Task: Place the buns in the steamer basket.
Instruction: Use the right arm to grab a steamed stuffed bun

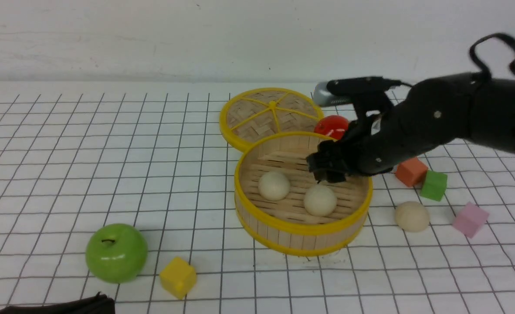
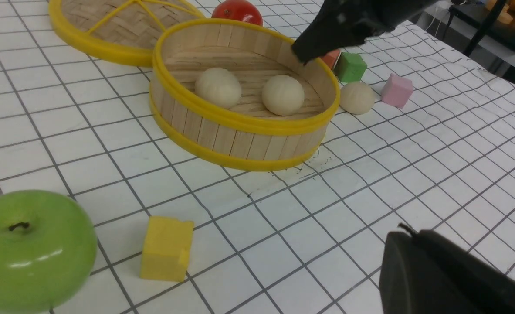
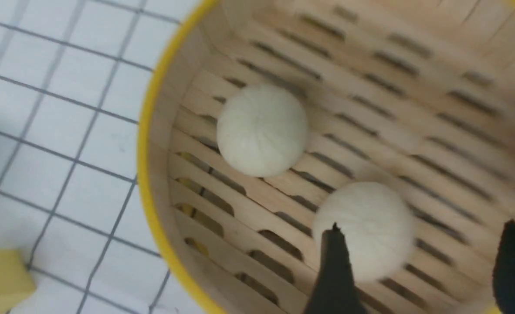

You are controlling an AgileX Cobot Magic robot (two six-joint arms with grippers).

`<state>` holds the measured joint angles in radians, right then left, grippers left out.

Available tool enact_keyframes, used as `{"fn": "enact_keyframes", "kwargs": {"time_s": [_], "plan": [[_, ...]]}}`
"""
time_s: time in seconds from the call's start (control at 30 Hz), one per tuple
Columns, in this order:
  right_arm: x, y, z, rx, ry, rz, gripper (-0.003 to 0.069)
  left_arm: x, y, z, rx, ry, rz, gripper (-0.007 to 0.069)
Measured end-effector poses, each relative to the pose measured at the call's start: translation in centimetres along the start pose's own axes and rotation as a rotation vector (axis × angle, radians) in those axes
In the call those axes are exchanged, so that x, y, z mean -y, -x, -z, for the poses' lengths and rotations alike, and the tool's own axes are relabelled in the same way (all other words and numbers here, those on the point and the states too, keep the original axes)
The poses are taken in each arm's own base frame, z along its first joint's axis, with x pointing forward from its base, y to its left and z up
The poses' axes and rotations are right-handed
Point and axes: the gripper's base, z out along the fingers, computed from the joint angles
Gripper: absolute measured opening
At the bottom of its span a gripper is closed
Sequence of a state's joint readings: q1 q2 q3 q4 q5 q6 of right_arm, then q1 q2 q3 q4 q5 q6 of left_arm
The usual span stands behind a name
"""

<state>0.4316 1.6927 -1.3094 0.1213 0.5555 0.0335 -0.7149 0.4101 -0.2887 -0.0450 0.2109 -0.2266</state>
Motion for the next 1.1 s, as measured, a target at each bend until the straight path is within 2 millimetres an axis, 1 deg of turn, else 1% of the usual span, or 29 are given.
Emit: {"fn": "enact_keyframes", "kwargs": {"time_s": [0.07, 0.1, 0.13, 0.17, 0.23, 0.27, 0.3, 0.33, 0.4, 0.43, 0.47, 0.63, 1.1], "plan": [[1.0, 0.2, 2.1, -0.002, -0.046, -0.006, 0.0448, 0.0, 0.0, 0.0, 0.0, 0.0, 0.0, 0.0004], [1.9, 0.1, 2.7, -0.021, -0.074, -0.03, 0.043, 0.0, 0.0, 0.0, 0.0, 0.0, 0.0, 0.0004], [1.9, 0.0, 2.6, -0.022, -0.078, -0.032, 0.043, 0.0, 0.0, 0.0, 0.0, 0.0, 0.0, 0.0004], [3.4, -0.6, 2.6, -0.068, -0.126, -0.086, 0.0398, 0.0, 0.0, 0.0, 0.0, 0.0, 0.001, 0.0004], [5.9, -2.6, 1.2, -0.169, -0.196, -0.171, 0.0343, 0.0, 0.0, 0.0, 0.0, 0.0, 0.003, 0.0004], [6.3, -2.8, 1.0, -0.182, -0.204, -0.181, 0.0333, 0.0, 0.0, 0.0, 0.0, 0.0, 0.003, 0.0004], [7.6, -3.9, -0.3, -0.233, -0.227, -0.221, 0.0305, 0.0, 0.0, 0.0, 0.0, 0.0, 0.004, 0.0004], [8.3, -4.5, -1.1, -0.258, -0.238, -0.246, 0.029, 0.0, 0.0, 0.0, 0.0, 0.0, 0.004, 0.0006], [9.2, -5.1, -2.4, -0.272, -0.243, -0.281, 0.0274, 0.0, 0.0, 0.0, 0.0, 0.0, 0.004, 0.0007], [9.4, -5.2, -2.6, -0.271, -0.242, -0.288, 0.0272, 0.0, 0.0, 0.0, 0.0, 0.0, 0.004, 0.0007], [10.0, -5.3, -3.5, -0.254, -0.242, -0.311, 0.0271, 0.0, 0.0, 0.0, 0.0, 0.0, 0.004, 0.0007], [10.9, -5.2, -4.4, -0.209, -0.244, -0.332, 0.0272, 0.0, 0.0, 0.0, 0.0, 0.0, 0.004, 0.0012], [11.2, -4.6, -5.0, -0.121, -0.238, -0.321, 0.0269, 0.0, 0.0, 0.0, 0.0, 0.0, 0.004, 0.0017]]}}
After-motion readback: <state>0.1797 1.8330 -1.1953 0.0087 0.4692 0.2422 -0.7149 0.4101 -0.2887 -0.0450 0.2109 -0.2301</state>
